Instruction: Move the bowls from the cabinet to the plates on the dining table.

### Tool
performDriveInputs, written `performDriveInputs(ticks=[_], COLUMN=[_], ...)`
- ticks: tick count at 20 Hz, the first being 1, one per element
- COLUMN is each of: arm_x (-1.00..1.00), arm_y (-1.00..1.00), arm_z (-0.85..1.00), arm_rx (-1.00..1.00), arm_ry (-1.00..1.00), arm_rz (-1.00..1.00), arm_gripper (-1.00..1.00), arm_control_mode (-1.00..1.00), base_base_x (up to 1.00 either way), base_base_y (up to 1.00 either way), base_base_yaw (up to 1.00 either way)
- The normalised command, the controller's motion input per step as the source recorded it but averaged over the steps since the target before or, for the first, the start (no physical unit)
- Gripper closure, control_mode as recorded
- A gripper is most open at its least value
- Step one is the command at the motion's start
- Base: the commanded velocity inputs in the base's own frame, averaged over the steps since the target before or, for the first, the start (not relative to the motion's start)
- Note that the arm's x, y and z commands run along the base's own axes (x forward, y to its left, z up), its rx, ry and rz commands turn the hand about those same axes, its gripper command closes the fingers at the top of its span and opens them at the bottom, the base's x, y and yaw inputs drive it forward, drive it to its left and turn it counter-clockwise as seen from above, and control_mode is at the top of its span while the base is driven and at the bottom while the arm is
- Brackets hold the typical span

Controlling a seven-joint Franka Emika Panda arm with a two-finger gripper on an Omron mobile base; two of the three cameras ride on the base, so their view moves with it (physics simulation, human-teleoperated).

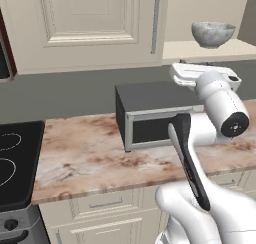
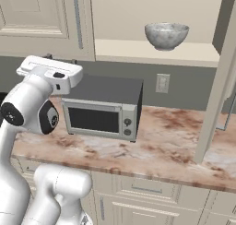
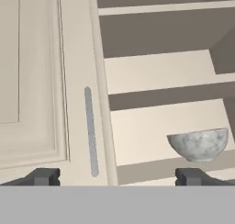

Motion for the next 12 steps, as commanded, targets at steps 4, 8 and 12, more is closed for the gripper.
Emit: performDriveInputs(ticks=[4,8,12], arm_x=[0.00,0.00,0.07], arm_y=[0.29,0.16,0.00], arm_z=[0.27,0.27,0.30], arm_rx=[-0.09,-0.08,-0.06], arm_ry=[0.00,0.00,0.00], arm_rz=[0.06,0.07,0.04], arm_gripper=[-1.00,-1.00,-1.00], arm_control_mode=[-1.00,-1.00,-1.00], base_base_x=[0.00,0.00,0.00], base_base_y=[0.00,0.00,0.00], base_base_yaw=[0.00,0.00,0.00])
